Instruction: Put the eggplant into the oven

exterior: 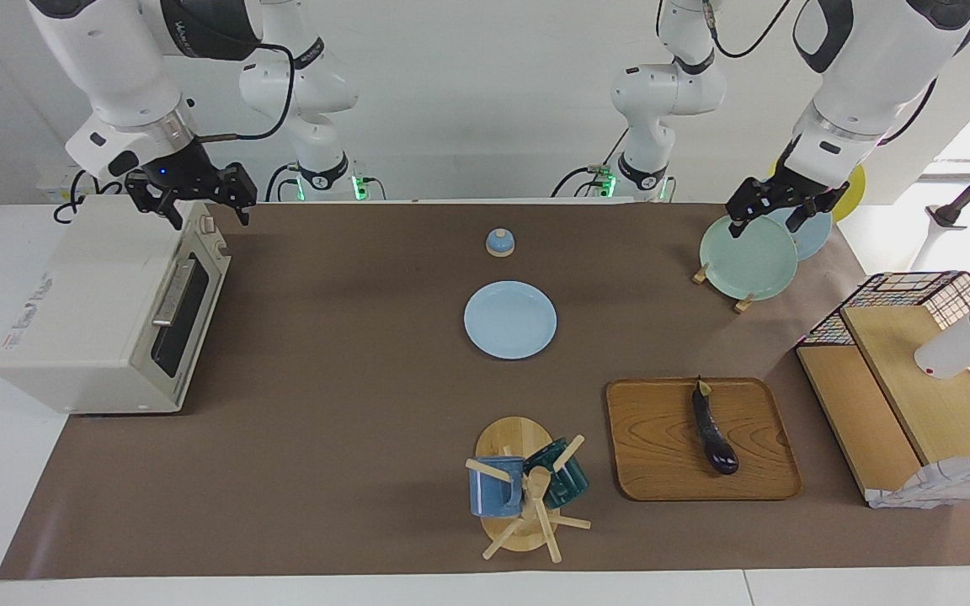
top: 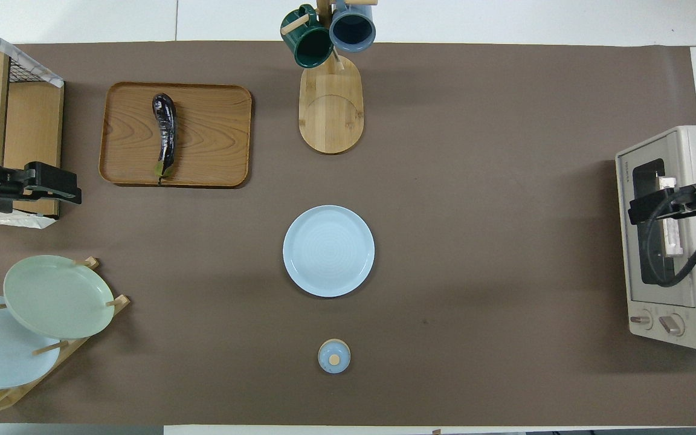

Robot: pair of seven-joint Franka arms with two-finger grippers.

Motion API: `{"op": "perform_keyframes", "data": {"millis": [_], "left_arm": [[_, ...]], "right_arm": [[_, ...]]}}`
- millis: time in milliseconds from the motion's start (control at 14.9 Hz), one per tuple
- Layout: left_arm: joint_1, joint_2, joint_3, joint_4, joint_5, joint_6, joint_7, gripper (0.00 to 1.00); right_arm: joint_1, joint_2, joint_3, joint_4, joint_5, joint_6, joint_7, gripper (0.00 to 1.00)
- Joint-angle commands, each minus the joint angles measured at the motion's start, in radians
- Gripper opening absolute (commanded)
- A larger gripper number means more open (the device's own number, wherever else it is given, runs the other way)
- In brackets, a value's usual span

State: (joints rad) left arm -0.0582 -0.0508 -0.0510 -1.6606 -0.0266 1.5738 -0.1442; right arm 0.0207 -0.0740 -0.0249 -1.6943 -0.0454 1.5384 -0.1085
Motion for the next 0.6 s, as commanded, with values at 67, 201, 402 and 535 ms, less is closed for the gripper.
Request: {"op": "perform_keyframes", "data": {"millis": [67,201,402,535], "left_arm": [[-0.012,-0.014,0.01,-0.027,-0.013,0.06,-0.006,1.0],[-0.008,-0.004,0.01,-0.025,-0.021,0.069,-0.003,1.0],[-0.002,0.052,0.011,-0.016,-0.045,0.115,0.009,1.0],[-0.003,0.11,0.011,-0.01,-0.045,0.165,0.011,1.0]], "right_arm": [[-0.01,-0.02,-0.001,-0.033,-0.014,0.028,-0.058,0.0],[-0.012,-0.046,-0.01,-0.1,-0.019,0.093,-0.146,0.0],[-0.031,-0.055,-0.013,-0.205,-0.1,0.228,-0.087,0.0],[-0.033,-0.044,-0.012,-0.22,-0.155,0.241,0.025,0.0]]}}
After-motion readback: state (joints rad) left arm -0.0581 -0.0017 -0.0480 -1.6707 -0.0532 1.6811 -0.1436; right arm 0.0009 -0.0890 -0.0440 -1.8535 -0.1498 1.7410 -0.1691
